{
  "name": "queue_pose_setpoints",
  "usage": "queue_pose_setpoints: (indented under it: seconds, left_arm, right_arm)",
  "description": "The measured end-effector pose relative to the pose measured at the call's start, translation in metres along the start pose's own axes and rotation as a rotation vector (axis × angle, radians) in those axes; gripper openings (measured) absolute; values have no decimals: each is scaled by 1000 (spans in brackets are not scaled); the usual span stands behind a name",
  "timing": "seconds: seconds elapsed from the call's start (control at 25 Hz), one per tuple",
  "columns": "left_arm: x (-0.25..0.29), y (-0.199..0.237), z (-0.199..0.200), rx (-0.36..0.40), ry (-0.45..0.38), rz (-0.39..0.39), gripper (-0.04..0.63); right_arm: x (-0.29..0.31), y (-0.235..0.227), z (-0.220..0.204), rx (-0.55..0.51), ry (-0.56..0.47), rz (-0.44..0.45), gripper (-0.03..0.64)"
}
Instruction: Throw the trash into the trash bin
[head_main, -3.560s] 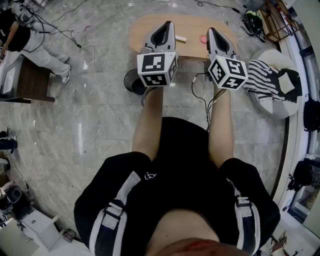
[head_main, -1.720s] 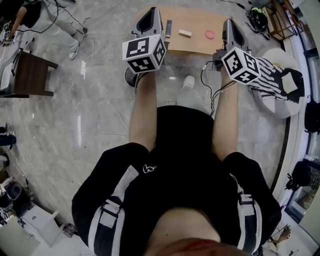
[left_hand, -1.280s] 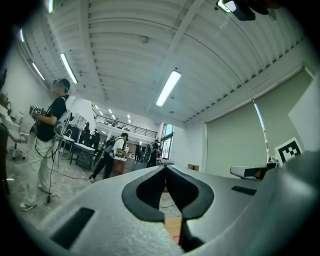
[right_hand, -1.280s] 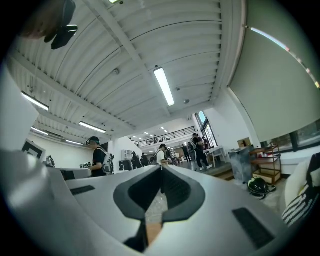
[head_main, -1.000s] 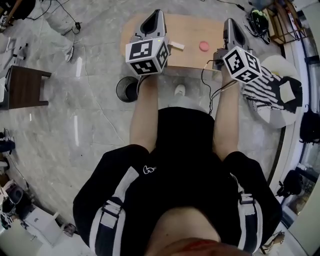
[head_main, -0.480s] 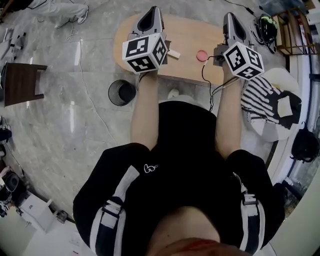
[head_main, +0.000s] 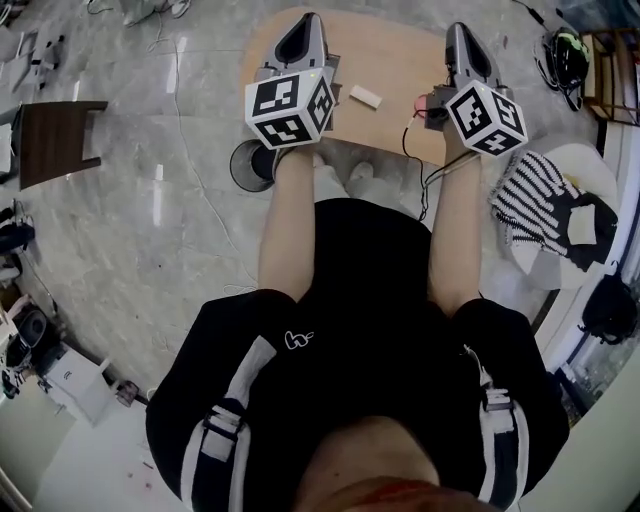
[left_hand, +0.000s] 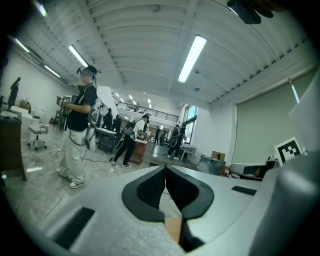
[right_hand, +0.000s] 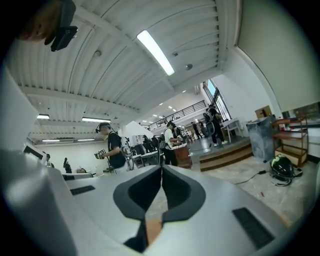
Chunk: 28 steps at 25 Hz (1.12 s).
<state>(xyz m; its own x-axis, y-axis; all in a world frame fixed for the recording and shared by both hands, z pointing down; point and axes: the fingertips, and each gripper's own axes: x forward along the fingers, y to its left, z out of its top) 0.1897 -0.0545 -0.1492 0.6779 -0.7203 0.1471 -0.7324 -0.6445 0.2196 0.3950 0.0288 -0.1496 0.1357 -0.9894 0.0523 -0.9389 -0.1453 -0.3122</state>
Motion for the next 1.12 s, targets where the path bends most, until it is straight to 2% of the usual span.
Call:
queue_pose_setpoints:
  seconds: [0.16,0.36,0.6,0.96,1.12]
  left_arm:
    - [7,31,-11,-26,46,34,11]
    - [12,54,-47,-35,129,43,11]
    - [14,72,-64,-67,164,55,11]
    - [11,102,-132,-117,281,54,11]
    - [7,114,-165,-133,340,61,11]
  right_arm:
    - [18,14,-26,19,57,10,12]
    - [28,16,-66,44,128,-16,12]
    - [29,18,-89,49,182,-32,12]
    - [40,44,-165,41,317,-21,12]
    - [40,40,-204,67,385,-45,12]
